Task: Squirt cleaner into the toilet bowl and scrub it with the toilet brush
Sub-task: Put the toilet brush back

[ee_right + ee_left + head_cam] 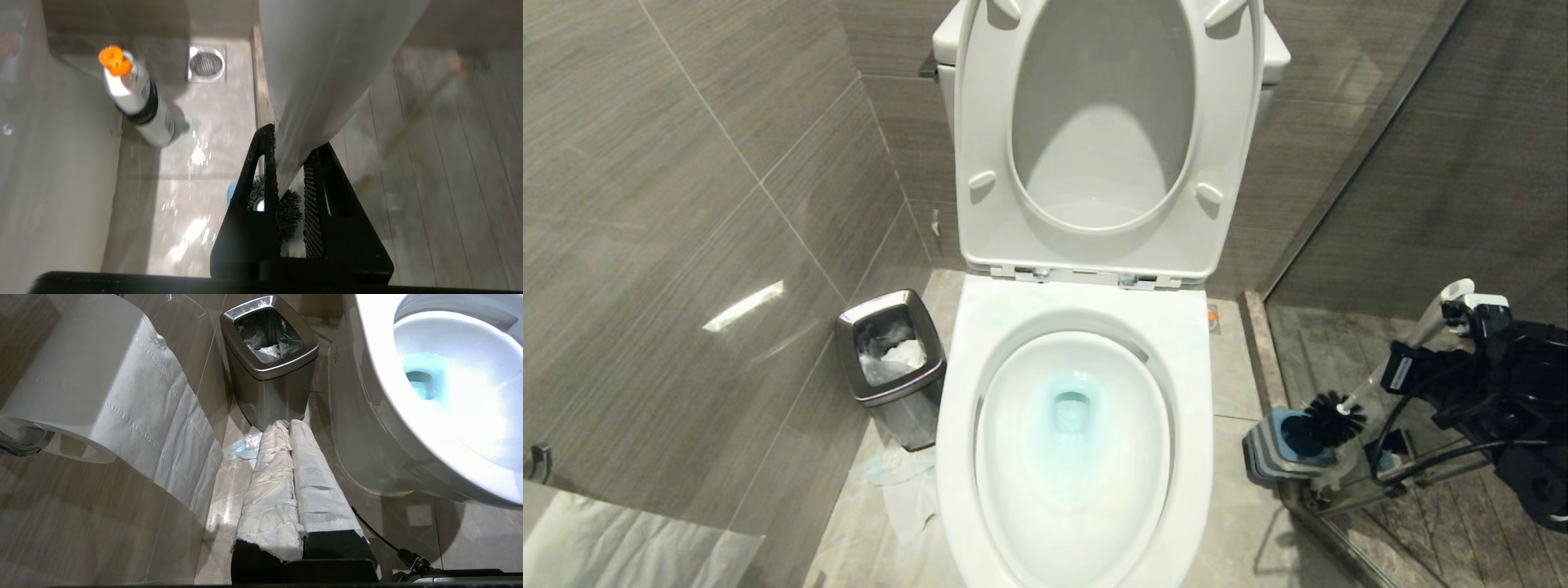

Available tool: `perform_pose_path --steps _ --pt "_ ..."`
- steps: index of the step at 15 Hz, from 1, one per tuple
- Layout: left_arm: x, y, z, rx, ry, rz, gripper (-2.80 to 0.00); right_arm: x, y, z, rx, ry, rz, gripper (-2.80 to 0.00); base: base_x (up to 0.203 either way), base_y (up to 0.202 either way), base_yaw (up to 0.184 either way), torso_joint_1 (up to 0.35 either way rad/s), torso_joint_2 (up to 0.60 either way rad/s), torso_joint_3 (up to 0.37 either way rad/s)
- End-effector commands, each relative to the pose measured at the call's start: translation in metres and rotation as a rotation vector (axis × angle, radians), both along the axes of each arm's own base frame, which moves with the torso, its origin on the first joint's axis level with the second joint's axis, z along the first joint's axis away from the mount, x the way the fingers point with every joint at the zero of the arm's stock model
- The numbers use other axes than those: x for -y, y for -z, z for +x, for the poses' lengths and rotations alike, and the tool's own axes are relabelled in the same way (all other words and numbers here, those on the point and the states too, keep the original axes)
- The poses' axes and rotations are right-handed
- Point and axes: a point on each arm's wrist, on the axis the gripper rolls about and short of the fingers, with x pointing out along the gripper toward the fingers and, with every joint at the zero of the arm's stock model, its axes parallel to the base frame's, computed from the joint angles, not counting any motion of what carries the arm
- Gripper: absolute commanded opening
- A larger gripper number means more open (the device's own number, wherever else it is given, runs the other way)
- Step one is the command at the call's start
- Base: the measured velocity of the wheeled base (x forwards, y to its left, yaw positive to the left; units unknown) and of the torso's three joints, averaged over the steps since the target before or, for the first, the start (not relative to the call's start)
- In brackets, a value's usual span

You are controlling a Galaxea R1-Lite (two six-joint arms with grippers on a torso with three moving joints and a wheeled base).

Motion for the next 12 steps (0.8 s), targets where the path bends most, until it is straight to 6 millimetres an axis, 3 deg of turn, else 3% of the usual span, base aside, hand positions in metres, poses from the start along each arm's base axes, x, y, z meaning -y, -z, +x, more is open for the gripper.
perform_pose_path --steps 1,12 --pt "0.000 0.000 0.000 0.002 0.000 0.002 -2.80 0.012 0.037 0.017 0.011 -0.018 -0.015 -2.80 0.000 0.000 0.000 0.000 0.00 0.000" --pt "0.000 0.000 0.000 0.000 0.000 0.005 -2.80 0.013 0.060 0.018 -0.032 -0.050 0.000 -2.80 0.000 0.000 0.000 0.000 0.00 0.000"
